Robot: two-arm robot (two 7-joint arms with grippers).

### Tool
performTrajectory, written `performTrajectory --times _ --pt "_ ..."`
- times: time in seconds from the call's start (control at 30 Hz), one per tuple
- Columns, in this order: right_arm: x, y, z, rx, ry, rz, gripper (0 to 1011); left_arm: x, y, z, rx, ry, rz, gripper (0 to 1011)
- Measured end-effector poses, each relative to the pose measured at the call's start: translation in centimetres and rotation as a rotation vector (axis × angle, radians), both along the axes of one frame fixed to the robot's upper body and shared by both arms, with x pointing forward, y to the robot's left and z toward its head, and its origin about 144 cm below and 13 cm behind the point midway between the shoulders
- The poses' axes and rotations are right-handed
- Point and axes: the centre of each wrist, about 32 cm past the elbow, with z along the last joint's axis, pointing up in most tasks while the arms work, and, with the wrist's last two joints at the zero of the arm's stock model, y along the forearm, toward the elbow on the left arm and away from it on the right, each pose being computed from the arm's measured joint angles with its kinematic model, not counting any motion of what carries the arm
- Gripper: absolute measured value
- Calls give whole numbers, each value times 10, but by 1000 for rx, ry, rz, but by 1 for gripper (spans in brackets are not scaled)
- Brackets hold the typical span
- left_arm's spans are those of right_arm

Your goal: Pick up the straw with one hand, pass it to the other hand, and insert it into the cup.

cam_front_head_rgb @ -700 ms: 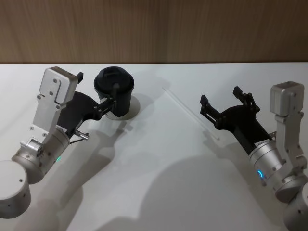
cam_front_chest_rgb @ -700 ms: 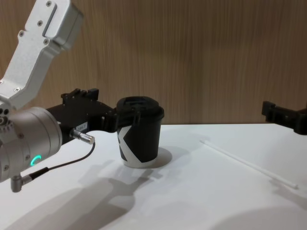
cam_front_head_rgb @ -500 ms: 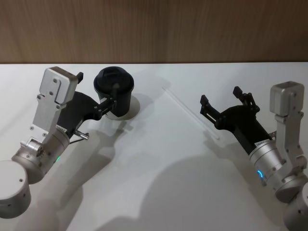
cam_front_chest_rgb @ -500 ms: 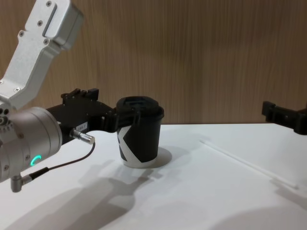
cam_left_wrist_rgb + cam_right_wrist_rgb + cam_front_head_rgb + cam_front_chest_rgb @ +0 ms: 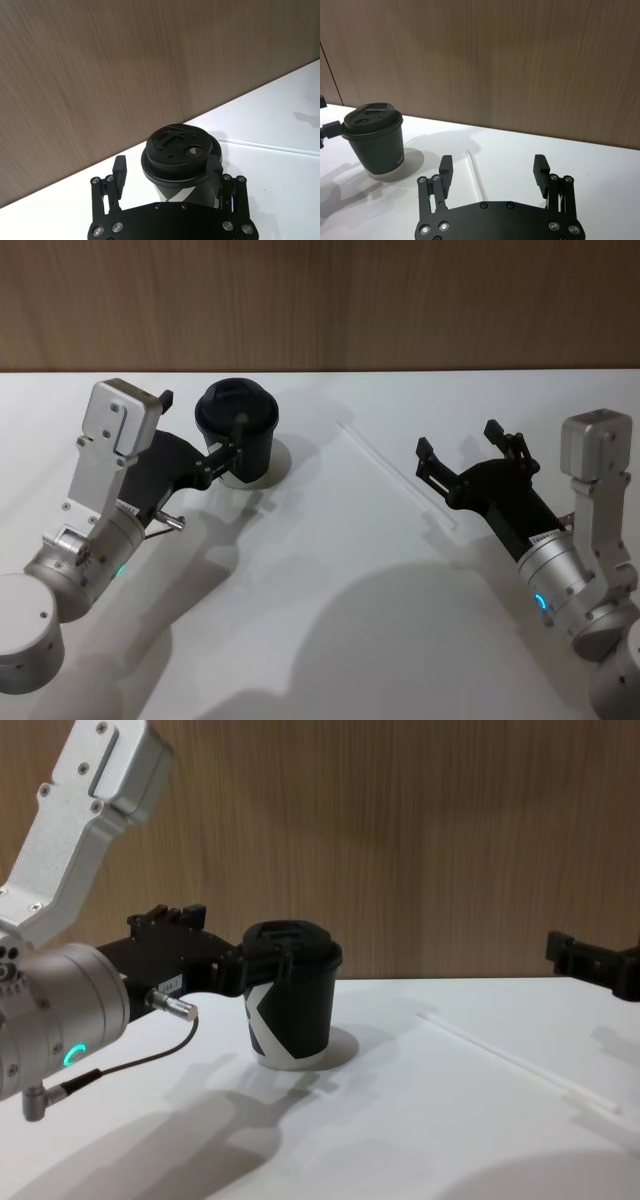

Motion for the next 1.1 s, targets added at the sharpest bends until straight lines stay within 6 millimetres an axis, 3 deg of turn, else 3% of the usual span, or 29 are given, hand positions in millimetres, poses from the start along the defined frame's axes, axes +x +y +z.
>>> performTrajectory --times 0.63,1.1 --pt "0 -1 0 -2 0 2 1001 0 0 0 0 0 0 1000" --pt "9 -22 2 -38 19 83 1001 0 0 0 0 0 0 1000"
